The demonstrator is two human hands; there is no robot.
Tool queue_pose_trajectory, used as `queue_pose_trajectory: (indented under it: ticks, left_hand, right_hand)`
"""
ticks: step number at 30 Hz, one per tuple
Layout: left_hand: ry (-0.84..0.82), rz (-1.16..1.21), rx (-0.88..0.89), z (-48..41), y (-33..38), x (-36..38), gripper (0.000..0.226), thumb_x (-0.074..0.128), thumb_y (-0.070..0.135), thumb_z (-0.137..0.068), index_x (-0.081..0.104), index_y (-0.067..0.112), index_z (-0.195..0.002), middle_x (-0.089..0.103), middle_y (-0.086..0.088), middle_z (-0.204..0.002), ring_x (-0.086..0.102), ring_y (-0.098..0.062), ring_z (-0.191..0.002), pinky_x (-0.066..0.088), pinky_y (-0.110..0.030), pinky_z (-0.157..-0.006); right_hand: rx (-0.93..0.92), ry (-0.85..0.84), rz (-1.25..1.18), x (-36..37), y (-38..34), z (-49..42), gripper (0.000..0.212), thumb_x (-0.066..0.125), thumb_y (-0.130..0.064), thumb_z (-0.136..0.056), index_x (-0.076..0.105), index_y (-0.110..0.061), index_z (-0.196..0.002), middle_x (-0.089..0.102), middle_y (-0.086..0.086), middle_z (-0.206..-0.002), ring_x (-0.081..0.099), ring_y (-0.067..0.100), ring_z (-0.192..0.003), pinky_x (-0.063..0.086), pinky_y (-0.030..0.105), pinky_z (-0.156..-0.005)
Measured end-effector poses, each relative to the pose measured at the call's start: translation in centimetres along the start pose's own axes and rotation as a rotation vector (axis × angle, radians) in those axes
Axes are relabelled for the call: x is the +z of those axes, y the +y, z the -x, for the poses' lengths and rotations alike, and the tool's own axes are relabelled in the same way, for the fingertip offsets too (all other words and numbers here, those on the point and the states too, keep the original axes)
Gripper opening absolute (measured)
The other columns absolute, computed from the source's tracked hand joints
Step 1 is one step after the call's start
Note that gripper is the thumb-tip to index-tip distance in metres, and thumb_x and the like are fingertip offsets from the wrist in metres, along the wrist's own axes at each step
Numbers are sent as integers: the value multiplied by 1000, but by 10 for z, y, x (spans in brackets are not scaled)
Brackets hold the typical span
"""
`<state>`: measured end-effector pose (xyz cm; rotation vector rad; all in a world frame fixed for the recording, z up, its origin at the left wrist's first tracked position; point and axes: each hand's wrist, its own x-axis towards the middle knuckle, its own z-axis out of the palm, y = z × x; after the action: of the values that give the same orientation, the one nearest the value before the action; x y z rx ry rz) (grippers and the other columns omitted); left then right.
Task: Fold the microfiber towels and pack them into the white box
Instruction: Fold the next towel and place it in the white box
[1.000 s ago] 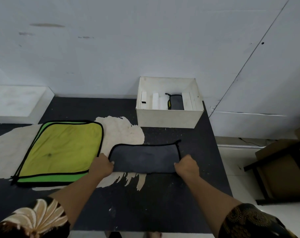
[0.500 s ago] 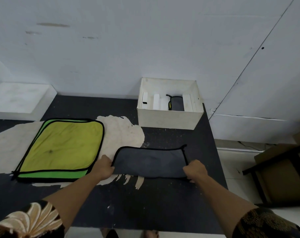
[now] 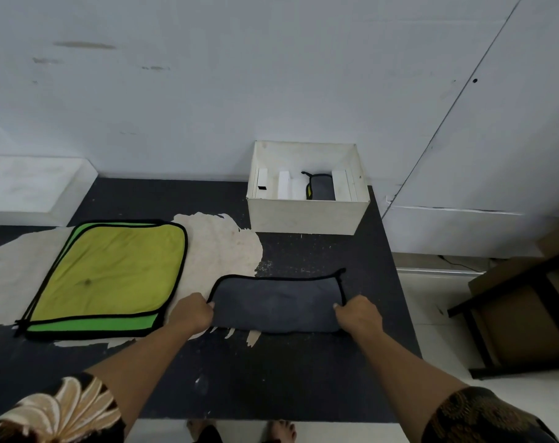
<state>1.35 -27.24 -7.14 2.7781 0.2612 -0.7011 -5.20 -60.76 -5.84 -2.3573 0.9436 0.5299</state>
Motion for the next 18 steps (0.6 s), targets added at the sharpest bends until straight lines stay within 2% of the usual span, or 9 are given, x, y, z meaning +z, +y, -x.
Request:
queue_pose_trajectory:
  ticks: [1, 4, 7, 10, 13, 16, 18]
  left_hand:
    - [7, 1, -4, 0, 0, 0, 38, 47, 35, -98, 60, 1, -109, 64, -18, -115, 60, -32, -106, 43, -31, -77]
    - [-14, 36, -8, 0, 1, 0, 35, 49, 32, -98, 61, -1, -105, 65, -19, -111, 61, -32, -103, 40, -29, -73]
    - [-4, 65, 19, 2, -1, 0, 31, 53, 29, -96, 56, 1, -109, 63, -17, -113, 59, -32, -105, 39, -30, -75]
    - [1, 92, 42, 6, -1, 2, 27, 58, 24, -91, 51, 4, -107, 62, -15, -110, 57, -26, -95, 40, -30, -72]
    - [11, 121, 32, 11, 3, 5, 29, 63, 22, -86, 44, 9, -104, 61, -14, -108, 53, -23, -87, 38, -30, -70]
    - [59, 126, 9, 18, 9, 5, 46, 66, 23, -80, 42, 9, -117, 56, -15, -115, 56, -30, -101, 47, -35, -81]
    - [164, 17, 30, 24, 15, 5, 54, 66, 26, -80, 42, 12, -127, 49, -16, -124, 51, -33, -111, 46, -39, -86]
  right_hand:
    - [-5, 0, -3, -1, -1, -1, 37, 64, -38, -91, 62, -4, -103, 68, 11, -106, 65, 28, -95, 48, 30, -75]
    - [-22, -28, 0, -6, 0, -6, 23, 66, -29, -88, 59, -11, -75, 65, 5, -88, 56, 18, -68, 43, 26, -61]
    - [-28, -59, -12, -11, -1, -8, 22, 67, -24, -83, 59, -10, -69, 60, 3, -74, 52, 13, -60, 38, 25, -50]
    - [-12, -107, -88, -14, -1, -13, 22, 72, -18, -81, 58, -9, -66, 57, 4, -69, 54, 16, -61, 39, 24, -48]
    - [45, -142, -336, -8, 0, -17, 27, 75, -13, -82, 56, -6, -65, 60, 11, -74, 61, 24, -71, 50, 28, -49]
    - [130, -154, -523, -5, -1, -19, 20, 75, -18, -86, 65, -1, -86, 65, 15, -96, 61, 29, -86, 57, 33, -53]
    - [142, -157, -553, -4, -1, -20, 18, 75, -18, -86, 65, -2, -87, 65, 15, -98, 61, 29, -86, 60, 38, -60]
